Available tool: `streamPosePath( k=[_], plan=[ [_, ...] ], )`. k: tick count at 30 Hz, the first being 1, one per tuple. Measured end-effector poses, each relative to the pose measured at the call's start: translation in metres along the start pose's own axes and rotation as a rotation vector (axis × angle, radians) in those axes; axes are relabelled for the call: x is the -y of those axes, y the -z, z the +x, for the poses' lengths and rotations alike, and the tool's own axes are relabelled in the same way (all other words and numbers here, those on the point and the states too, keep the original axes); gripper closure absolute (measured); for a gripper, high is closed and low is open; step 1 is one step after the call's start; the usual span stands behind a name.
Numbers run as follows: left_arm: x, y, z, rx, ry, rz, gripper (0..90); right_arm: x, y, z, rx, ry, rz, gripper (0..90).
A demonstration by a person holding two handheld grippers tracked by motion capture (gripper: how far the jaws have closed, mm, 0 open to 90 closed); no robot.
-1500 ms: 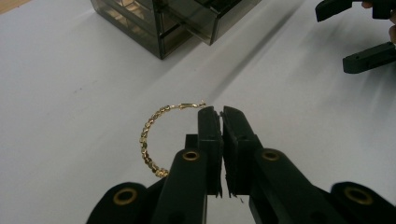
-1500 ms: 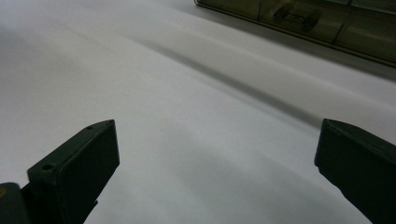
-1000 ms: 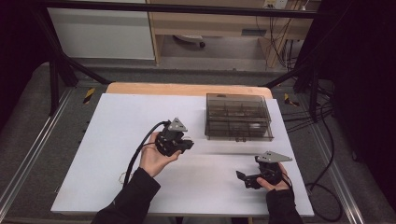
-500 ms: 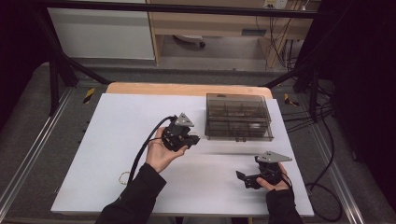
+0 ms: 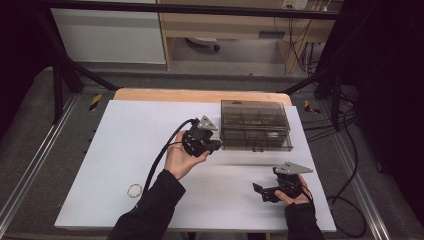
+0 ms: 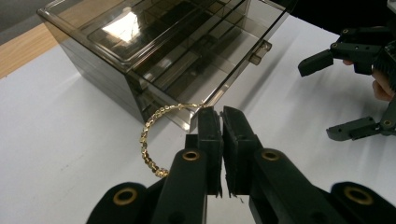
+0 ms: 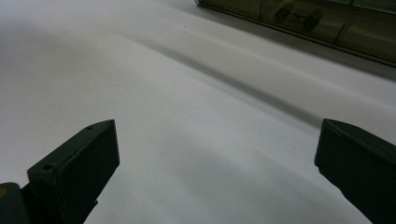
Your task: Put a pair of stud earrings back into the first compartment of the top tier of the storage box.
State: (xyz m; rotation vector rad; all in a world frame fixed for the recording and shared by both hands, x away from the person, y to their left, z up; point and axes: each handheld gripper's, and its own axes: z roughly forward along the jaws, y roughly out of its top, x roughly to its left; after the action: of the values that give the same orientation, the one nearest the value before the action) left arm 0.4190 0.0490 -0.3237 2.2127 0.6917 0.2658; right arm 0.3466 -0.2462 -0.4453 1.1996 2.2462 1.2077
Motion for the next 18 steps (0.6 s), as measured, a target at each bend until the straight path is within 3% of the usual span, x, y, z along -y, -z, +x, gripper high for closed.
streamPosePath(
  k=[18],
  plan=[
    [-0.021,-0.023,-0.004,0.004,-0.009,0.007,86.4,0.0,0.0,0.0,0.0,0.0,-0.001,0.6]
  ],
)
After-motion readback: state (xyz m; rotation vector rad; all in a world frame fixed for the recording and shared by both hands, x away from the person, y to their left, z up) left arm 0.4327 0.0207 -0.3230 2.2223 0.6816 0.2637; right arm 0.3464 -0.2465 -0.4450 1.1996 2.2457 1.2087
